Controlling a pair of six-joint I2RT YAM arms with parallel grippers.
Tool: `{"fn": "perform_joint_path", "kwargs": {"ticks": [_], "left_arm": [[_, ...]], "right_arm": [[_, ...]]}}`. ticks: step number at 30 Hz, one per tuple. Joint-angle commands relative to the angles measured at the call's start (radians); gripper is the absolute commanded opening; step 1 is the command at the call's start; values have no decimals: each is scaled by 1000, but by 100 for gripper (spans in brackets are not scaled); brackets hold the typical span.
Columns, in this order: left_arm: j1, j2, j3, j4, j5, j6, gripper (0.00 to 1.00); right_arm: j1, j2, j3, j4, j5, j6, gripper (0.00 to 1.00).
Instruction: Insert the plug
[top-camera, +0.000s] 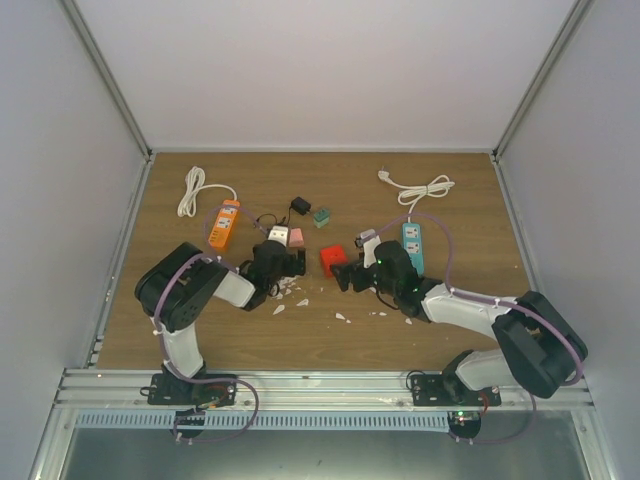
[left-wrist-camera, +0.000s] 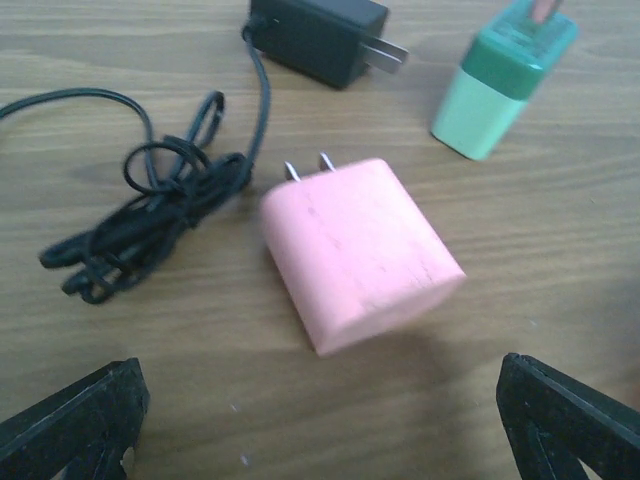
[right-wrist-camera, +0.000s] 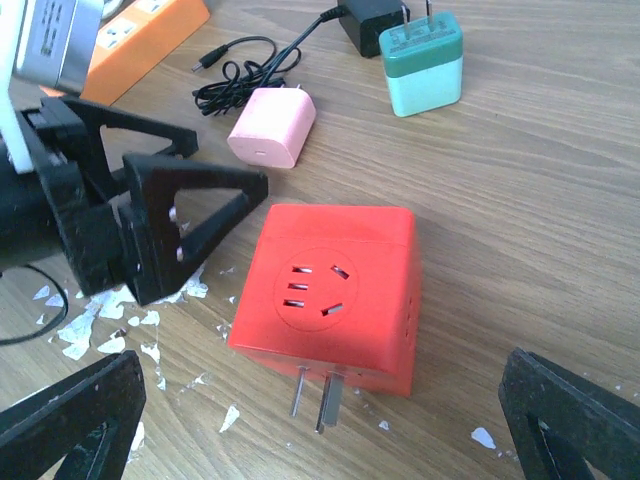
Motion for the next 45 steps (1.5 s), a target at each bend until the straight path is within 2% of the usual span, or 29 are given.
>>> {"fn": "perform_joint_path", "kwargs": {"ticks": [1, 8, 13, 18, 22, 26, 32, 36, 39, 40, 41, 42, 45], "left_arm": [[30, 40, 43, -110, 37, -23, 97], [24, 92, 118, -106, 109, 30, 93], [13, 105, 130, -103, 110, 22, 94], [3, 111, 176, -182, 25, -26, 94], [-18, 136, 255, -286, -50, -48, 88], [-39, 160, 308, -367, -112, -70, 90], [-39, 166, 320, -420, -158, -110, 88], [-39, 173, 328, -422, -154, -103, 77], [-39, 179, 329, -401, -131, -62, 61], [-39, 180, 326, -394, -122, -46, 53], [-39, 179, 321, -382, -118, -28, 39], [-39, 176, 315, -373, -114, -11, 29], [-39, 161, 284, -337, -103, 49, 7]], "right_arm": [[-9, 3, -19, 32, 5, -12, 100], [-8, 51, -9, 53, 6, -16, 100], [-9, 83, -1, 67, -4, -14, 100], [-9, 93, 3, 75, -15, -7, 100], [-9, 96, 5, 78, -20, -5, 100], [-10, 96, 5, 77, -21, -5, 100], [-9, 88, -2, 76, -19, -7, 100], [-9, 83, -5, 77, -20, -8, 100], [-9, 77, -7, 74, -18, -9, 100], [-9, 74, -8, 72, -17, -9, 100], [-9, 71, -9, 72, -15, -10, 99], [-9, 70, -10, 71, -15, -10, 100], [-8, 65, -13, 70, -13, -12, 100]]}}
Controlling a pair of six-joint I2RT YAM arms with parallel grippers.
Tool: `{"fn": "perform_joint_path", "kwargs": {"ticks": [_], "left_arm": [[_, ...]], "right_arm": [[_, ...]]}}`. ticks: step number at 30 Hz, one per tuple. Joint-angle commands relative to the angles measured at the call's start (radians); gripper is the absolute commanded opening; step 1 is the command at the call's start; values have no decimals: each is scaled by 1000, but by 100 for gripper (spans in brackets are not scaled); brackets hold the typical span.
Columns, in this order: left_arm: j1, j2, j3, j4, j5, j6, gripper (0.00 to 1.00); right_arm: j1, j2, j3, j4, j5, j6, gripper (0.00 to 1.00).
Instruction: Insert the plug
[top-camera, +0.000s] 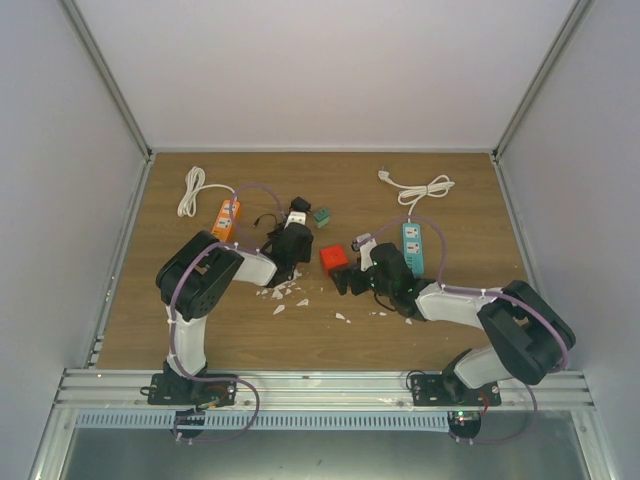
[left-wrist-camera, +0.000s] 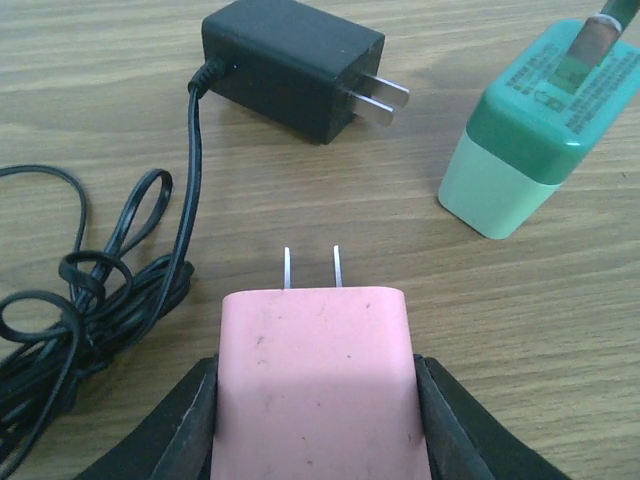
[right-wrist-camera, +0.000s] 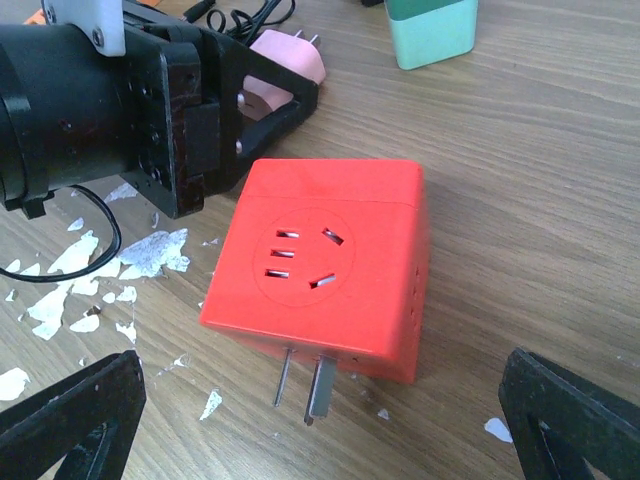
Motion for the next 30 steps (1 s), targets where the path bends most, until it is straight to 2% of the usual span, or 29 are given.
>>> {"fn": "perform_joint_path", "kwargs": {"ticks": [1, 8, 11, 15, 17, 20, 24, 30], "left_arm": [[-4, 15, -59, 4, 38, 78, 6], [-3, -107, -244, 161, 158, 196, 6], [-2, -200, -325, 226, 289, 254, 7], [-5, -312, -435, 312, 541, 286, 11], [-13, -338, -464, 324, 588, 284, 11], [-46, -374, -497, 327, 594, 286, 11], [-101, -397, -524, 325, 563, 288, 11], [-132, -368, -518, 320, 506, 298, 10]], "right_arm": [[-9, -20, -2, 20, 7, -10, 100], [-10, -6, -5, 38, 6, -15, 100], [-9, 6, -4, 53, -13, -18, 99], [-9, 29, 8, 58, -24, -19, 100], [-9, 41, 19, 53, -29, -17, 99], [-7, 52, 30, 44, -13, -20, 99], [-8, 67, 48, 41, -12, -26, 93], [2, 87, 97, 16, -6, -44, 92]]}}
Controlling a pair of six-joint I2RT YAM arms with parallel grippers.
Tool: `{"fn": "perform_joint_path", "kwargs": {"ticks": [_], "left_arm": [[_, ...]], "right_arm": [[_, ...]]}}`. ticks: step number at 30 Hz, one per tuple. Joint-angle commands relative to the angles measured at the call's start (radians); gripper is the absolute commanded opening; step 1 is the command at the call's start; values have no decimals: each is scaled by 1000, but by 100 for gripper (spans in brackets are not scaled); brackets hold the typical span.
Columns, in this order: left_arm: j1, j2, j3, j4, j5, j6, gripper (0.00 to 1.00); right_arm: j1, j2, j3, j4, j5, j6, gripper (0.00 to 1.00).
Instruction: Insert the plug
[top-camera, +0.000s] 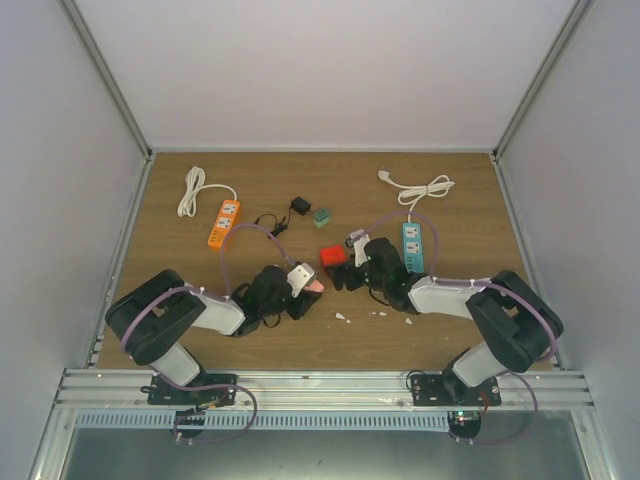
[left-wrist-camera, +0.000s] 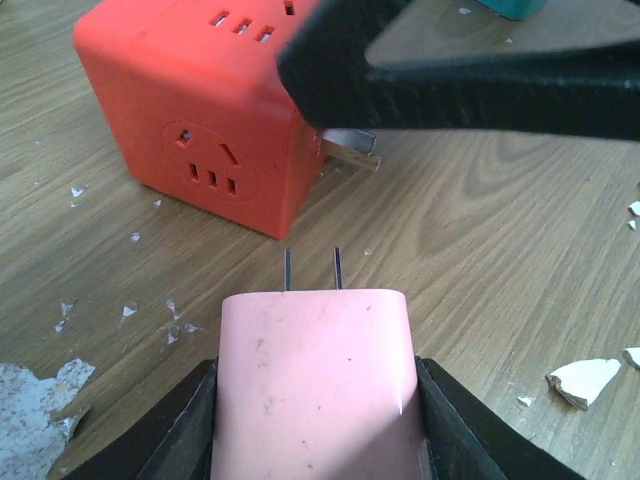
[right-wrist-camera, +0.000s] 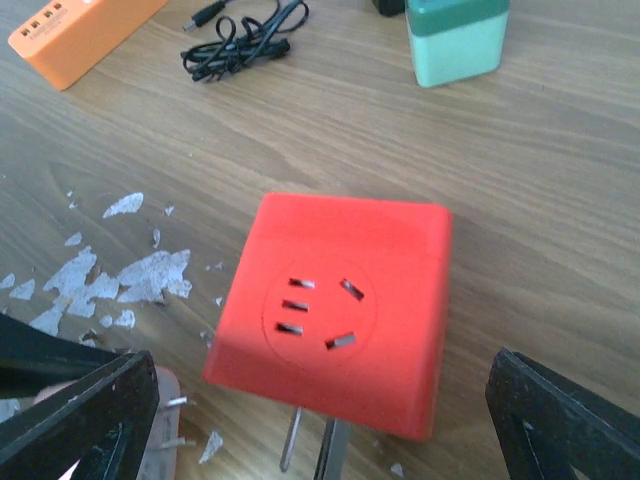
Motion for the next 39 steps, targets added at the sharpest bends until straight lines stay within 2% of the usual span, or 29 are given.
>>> {"fn": "perform_joint_path", "kwargs": {"ticks": [1, 21, 23, 27, 34, 39], "left_arm": [[-13, 12, -5, 76, -35, 25, 10], [-13, -16, -72, 153, -45, 21, 10], [-13, -20, -81, 161, -44, 19, 10], [-16, -33, -96, 169, -40, 11, 10], [-47, -60, -120, 172, -45, 3, 10], [-121, -102, -144, 145, -99, -28, 10]], "right_arm": [[4, 11, 53, -7, 20, -27, 92], [50, 167, 191, -85, 97, -32, 86], [50, 183, 201, -90, 117, -31, 80], [50, 181, 190, -86, 125, -34, 61], [49, 93, 87, -25, 18, -68, 49], [51, 17, -37, 13, -9, 14, 47]]}}
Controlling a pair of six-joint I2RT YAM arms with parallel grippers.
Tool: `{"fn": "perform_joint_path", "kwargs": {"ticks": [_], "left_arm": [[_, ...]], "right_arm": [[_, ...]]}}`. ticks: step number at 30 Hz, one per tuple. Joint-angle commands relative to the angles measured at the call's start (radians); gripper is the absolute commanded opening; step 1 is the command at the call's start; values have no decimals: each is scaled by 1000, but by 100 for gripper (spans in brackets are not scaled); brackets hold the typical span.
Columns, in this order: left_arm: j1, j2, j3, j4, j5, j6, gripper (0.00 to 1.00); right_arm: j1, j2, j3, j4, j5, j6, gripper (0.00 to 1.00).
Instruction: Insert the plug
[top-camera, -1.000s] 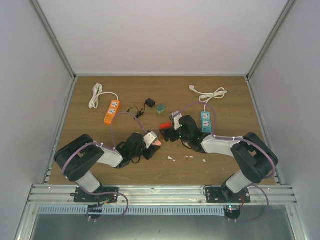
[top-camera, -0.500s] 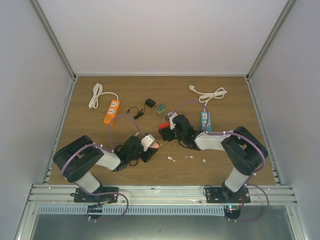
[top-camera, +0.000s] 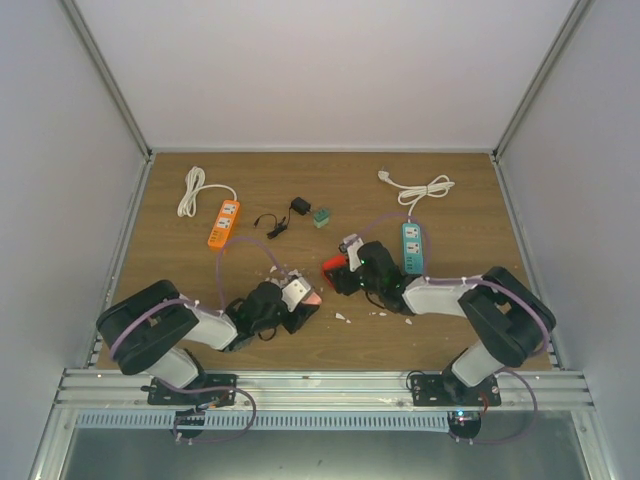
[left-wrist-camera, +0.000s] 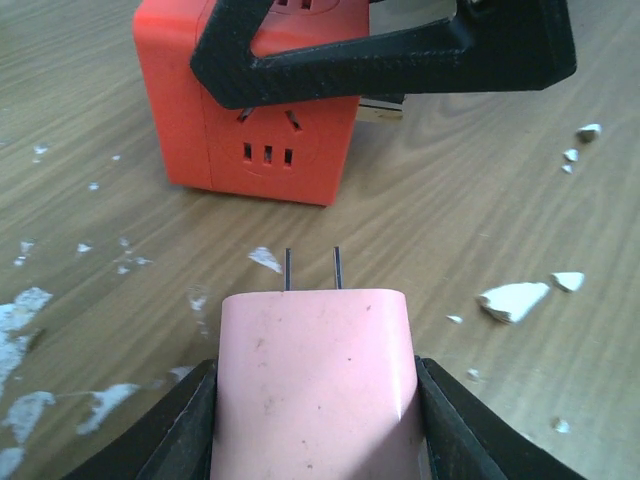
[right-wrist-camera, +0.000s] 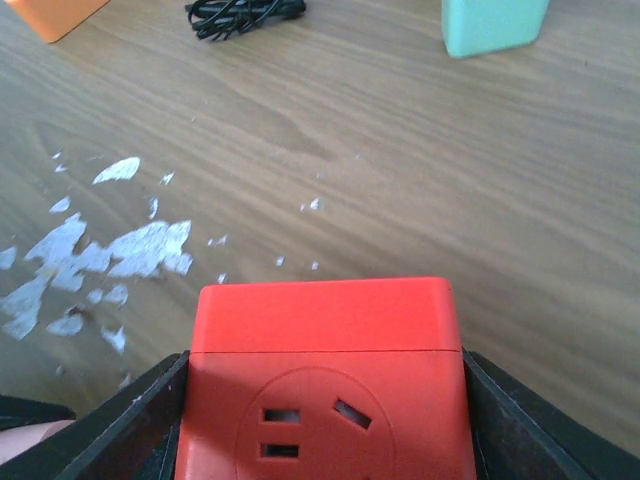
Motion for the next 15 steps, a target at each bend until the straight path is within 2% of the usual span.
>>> {"fn": "perform_joint_path", "kwargs": {"ticks": [1, 8, 15], "left_arm": [[-73, -61, -34, 47, -64, -33, 10], [-179, -142, -79, -22, -188, -81, 10], [-228, -154, -75, -31, -217, -78, 10]], "right_arm": [[10, -73, -121, 39, -39, 80, 47], [88, -226, -223, -42, 54, 196, 47], [150, -328, -261, -109, 118, 239, 46]]}}
